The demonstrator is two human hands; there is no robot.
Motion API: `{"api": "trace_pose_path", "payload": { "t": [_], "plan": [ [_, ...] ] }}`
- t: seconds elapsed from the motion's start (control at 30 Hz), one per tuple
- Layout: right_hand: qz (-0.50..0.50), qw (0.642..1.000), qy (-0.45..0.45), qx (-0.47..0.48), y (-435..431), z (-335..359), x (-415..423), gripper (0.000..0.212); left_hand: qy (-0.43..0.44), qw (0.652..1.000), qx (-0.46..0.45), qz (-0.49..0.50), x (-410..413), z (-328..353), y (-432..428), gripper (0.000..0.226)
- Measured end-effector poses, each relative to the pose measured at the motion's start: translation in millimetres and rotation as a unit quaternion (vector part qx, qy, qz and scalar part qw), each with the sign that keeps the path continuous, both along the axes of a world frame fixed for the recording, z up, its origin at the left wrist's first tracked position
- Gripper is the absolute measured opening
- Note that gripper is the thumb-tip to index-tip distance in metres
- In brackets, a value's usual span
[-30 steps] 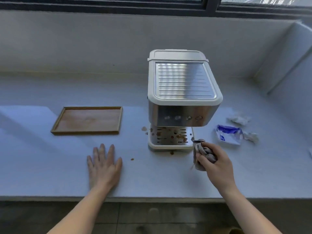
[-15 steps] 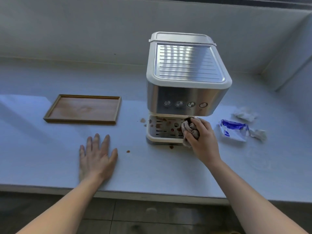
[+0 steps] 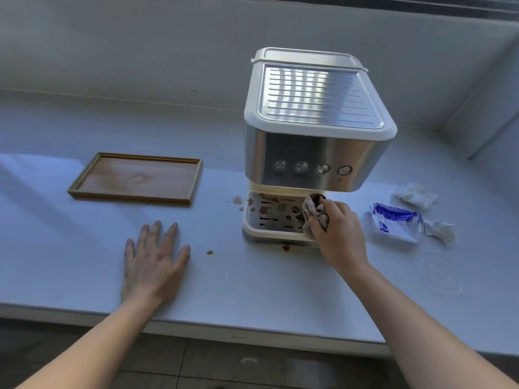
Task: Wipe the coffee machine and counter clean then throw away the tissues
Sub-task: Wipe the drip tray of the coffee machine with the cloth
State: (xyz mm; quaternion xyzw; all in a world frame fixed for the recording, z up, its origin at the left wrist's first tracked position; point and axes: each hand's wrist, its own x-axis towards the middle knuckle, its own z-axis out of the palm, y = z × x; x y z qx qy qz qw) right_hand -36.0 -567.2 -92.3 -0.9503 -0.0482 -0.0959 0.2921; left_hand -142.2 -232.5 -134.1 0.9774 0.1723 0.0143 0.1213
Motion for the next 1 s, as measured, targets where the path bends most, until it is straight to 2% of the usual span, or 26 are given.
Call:
{"api": "trace_pose_path", "payload": {
  "t": [0.07, 0.13, 0.2, 0.3, 0.43, 0.6, 0.7, 0.77, 0.9, 1.0],
  "plan": [
    [0.0, 1.0, 0.007, 0.002, -3.1, -1.7, 0.6, 0.024, -0.083, 0.996, -0.031, -0.019, -1.4, 10.8, -11.5, 0.074],
    [0.003, 1.0, 0.021, -0.016, -1.3, 1.1, 5.5, 0.023, -0.179, 0.98, -0.053, -0.071, 2.0, 22.2, -45.3, 0.058],
    [0.006, 0.999, 0.021, -0.029, 0.3, 1.4, 6.5, 0.021, -0.226, 0.961, -0.083, -0.139, 6.9, 27.1, -95.4, 0.044],
    [0.009, 1.0, 0.015, -0.008, -0.4, 1.4, 1.1, 0.019, -0.181, 0.962, -0.09, -0.182, 5.6, 16.7, -148.3, 0.045],
    [0.017, 1.0, 0.019, -0.001, -1.7, 3.8, 1.5, 0.023, -0.156, 0.969, -0.051, -0.186, 4.5, -1.4, -147.4, 0.054],
    [0.08, 0.994, -0.003, -0.08, -14.0, 2.5, -2.3, 0.028, -0.129, 0.972, -0.021, -0.193, 7.0, -8.8, -148.0, 0.06],
    [0.019, 0.997, 0.025, -0.07, -11.5, 11.9, 21.0, 0.024, -0.117, 0.974, -0.004, -0.193, 8.0, -8.3, -148.4, 0.061],
    [0.016, 0.997, 0.007, -0.08, 2.2, 15.1, 22.8, 0.026, -0.113, 0.974, -0.006, -0.195, 9.3, -7.9, -150.3, 0.063],
    [0.118, 0.984, -0.057, -0.122, 10.3, 3.4, -13.8, 0.043, -0.099, 0.973, -0.003, -0.207, 10.4, -8.6, -151.4, 0.069],
    [0.084, 0.991, -0.057, -0.09, -9.6, 1.1, -9.2, 0.043, -0.093, 0.974, 0.005, -0.206, 11.0, -10.5, -152.9, 0.071]
  ]
}}
